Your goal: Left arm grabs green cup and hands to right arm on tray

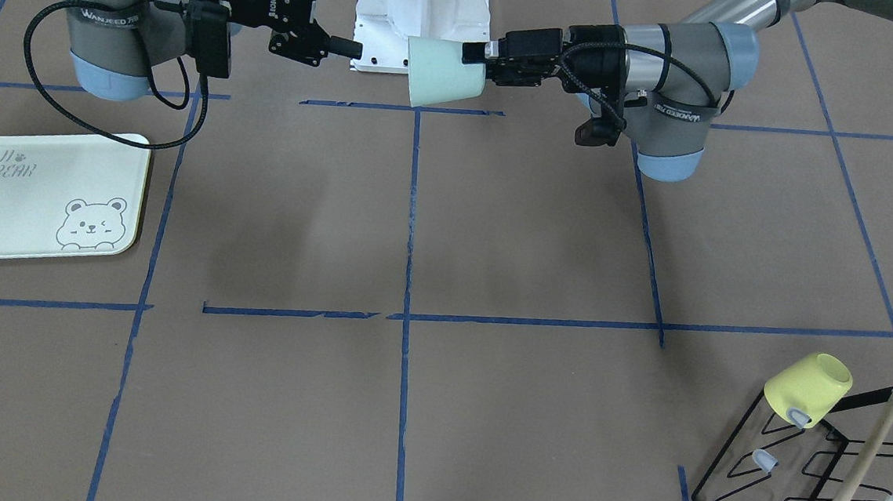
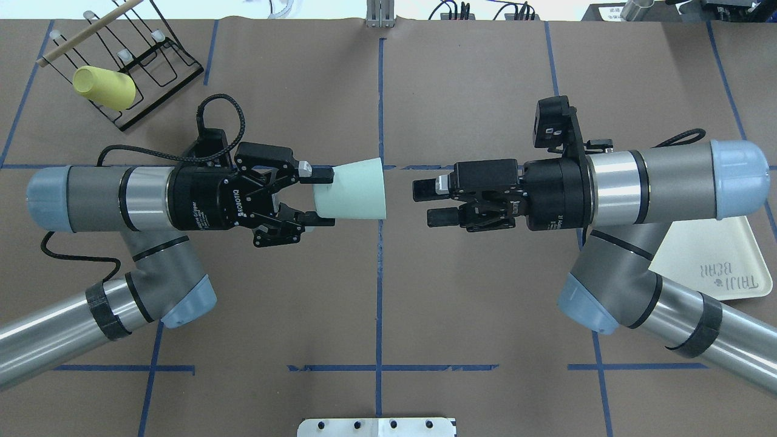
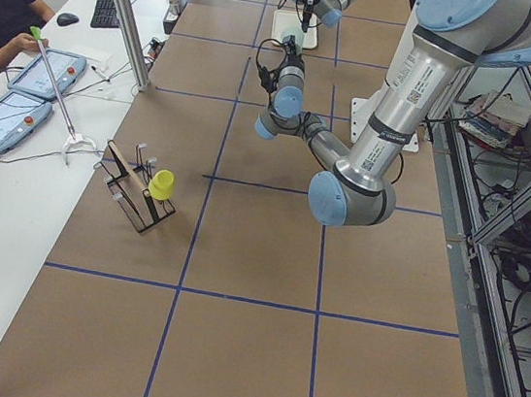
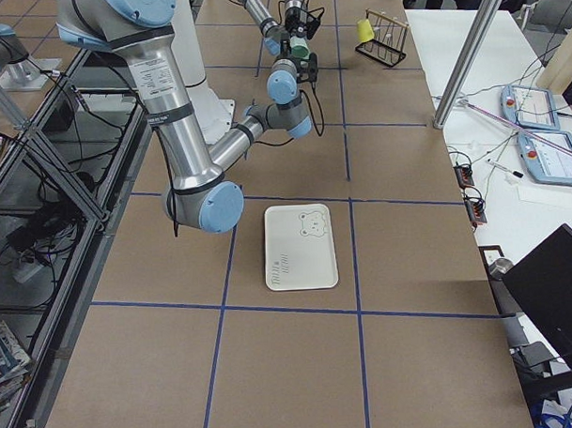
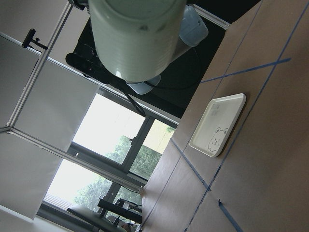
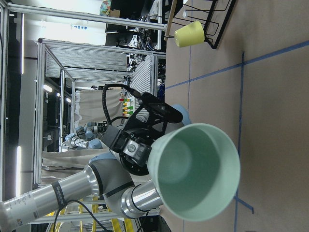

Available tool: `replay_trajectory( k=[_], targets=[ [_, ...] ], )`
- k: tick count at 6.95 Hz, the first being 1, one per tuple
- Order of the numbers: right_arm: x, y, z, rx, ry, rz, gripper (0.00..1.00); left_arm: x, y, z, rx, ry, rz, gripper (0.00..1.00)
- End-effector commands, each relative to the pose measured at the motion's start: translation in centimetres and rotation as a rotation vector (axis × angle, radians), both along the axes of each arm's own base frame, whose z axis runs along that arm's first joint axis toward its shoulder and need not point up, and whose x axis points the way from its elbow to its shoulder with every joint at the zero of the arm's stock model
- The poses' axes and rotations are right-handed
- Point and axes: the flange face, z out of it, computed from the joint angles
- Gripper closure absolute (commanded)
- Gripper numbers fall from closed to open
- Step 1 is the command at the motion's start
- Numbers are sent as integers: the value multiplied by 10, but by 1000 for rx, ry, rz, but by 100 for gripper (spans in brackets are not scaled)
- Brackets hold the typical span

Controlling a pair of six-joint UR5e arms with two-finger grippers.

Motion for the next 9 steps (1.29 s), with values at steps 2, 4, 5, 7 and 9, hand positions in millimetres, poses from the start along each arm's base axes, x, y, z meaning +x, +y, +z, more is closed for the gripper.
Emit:
replay_trajectory(
  k=[2,4,5,7,9],
  targets=[
    [-5,3,-16,13,-31,-8,3,17,18,-12,3,20,53,92],
    [-5,7,-16,2,-50,-21,7,18,19,-14,5,23,55,92],
    [-6,8,-17,-22,-54,-33,21,18,19,-15,7,25,55,90],
    [-7,9,-17,-22,-54,-36,45,19,21,-19,11,32,59,86],
    [-8,9,-17,-22,-54,-37,64,18,22,-21,14,37,59,83]
  ],
)
